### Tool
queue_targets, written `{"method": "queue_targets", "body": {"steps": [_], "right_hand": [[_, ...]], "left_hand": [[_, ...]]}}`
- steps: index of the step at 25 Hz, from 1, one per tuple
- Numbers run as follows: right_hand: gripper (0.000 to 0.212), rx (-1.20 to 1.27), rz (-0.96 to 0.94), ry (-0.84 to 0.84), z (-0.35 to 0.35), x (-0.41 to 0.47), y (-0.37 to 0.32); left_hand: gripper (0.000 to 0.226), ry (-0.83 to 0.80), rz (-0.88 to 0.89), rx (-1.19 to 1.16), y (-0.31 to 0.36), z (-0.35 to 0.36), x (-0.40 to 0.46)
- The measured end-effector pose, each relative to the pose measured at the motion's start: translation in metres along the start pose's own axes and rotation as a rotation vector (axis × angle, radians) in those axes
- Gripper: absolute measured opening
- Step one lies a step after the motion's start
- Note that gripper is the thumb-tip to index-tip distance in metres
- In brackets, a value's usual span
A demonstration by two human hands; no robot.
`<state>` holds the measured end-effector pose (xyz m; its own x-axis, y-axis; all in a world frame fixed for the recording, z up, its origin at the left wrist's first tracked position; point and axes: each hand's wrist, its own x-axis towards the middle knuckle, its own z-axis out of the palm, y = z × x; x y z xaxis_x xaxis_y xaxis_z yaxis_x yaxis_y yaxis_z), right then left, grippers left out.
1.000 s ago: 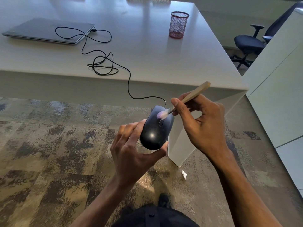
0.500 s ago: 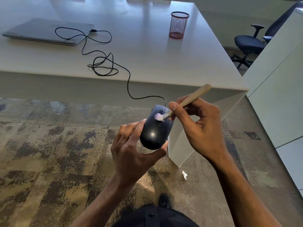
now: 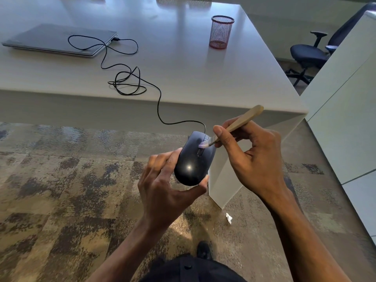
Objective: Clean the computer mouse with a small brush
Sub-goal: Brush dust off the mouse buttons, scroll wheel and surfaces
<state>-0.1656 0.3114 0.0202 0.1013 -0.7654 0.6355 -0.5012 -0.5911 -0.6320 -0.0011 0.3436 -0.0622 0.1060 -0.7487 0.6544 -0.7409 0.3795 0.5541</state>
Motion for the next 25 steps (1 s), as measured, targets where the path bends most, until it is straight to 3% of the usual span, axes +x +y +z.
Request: {"method": "queue_targets", "body": {"steps": [5,11,16,20,23,25], "right_hand": [[0.007,0.093,-0.003,-0.073,0.000,-0.002,-0.003],[0.008,0.036,0.045,0.041,0.002,-0.002,0.003],[0.011,0.065,0.033,-0.060,0.002,-0.010,0.005],[0.010,0.118,0.039,0.012,-0.001,-0.009,0.004],[0.009,0.181,0.041,-0.087,0.000,-0.012,0.004],[0.007,0.096,0.043,-0.117,-0.002,-0.013,0.008]], "left_hand": [[0.074,-0.022,-0.006,0.028,-0.002,0.002,-0.002],[0.072,-0.022,-0.004,0.048,-0.004,0.003,-0.002],[0.074,-0.033,-0.002,0.063,-0.006,0.004,-0.004],[0.073,-0.032,0.004,0.081,-0.006,0.006,-0.004],[0.073,-0.037,-0.003,0.071,-0.007,0.006,-0.004],[0.072,-0.040,-0.013,0.067,-0.008,0.005,-0.004]]}}
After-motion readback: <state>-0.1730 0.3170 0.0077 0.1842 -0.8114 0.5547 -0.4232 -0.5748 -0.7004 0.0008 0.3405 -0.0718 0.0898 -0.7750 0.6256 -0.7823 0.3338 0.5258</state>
